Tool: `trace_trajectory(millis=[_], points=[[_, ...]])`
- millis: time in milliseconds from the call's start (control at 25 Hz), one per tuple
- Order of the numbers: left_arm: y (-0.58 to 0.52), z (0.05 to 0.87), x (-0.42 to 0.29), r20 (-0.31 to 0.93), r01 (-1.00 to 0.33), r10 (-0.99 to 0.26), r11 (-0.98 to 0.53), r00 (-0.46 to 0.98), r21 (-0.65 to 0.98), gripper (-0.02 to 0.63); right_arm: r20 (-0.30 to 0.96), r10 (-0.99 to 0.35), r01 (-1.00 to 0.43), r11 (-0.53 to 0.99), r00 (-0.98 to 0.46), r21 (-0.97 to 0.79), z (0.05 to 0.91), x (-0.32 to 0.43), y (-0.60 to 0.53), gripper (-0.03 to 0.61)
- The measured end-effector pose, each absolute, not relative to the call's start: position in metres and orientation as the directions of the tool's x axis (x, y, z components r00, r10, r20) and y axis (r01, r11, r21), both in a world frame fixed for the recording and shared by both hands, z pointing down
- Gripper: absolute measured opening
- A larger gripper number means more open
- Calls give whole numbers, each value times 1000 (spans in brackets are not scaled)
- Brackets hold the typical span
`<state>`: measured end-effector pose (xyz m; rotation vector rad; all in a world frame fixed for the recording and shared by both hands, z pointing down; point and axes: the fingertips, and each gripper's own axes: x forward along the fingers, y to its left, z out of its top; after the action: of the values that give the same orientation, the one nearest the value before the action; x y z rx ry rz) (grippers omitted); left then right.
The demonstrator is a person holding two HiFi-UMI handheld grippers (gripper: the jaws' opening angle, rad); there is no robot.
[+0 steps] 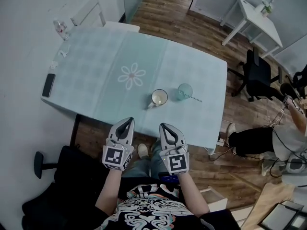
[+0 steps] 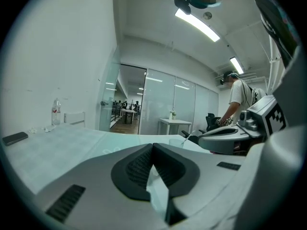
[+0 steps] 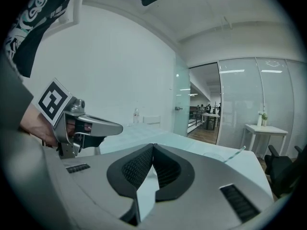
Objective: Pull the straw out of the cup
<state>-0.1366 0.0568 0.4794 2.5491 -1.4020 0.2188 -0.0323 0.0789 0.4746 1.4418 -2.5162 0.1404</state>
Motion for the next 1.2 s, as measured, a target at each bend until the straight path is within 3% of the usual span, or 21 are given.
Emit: trace_trajectory(millis=[640,1200], points=[[17,503,-120,312,-859,-801,-493,511,140,3,300,-799,-837,547,-520,4,514,-19,40,14],[-6,519,-97,346,-870,-799,-466,492,161,3,343,-731,-739,660,-590,136,531,-23,17,49]])
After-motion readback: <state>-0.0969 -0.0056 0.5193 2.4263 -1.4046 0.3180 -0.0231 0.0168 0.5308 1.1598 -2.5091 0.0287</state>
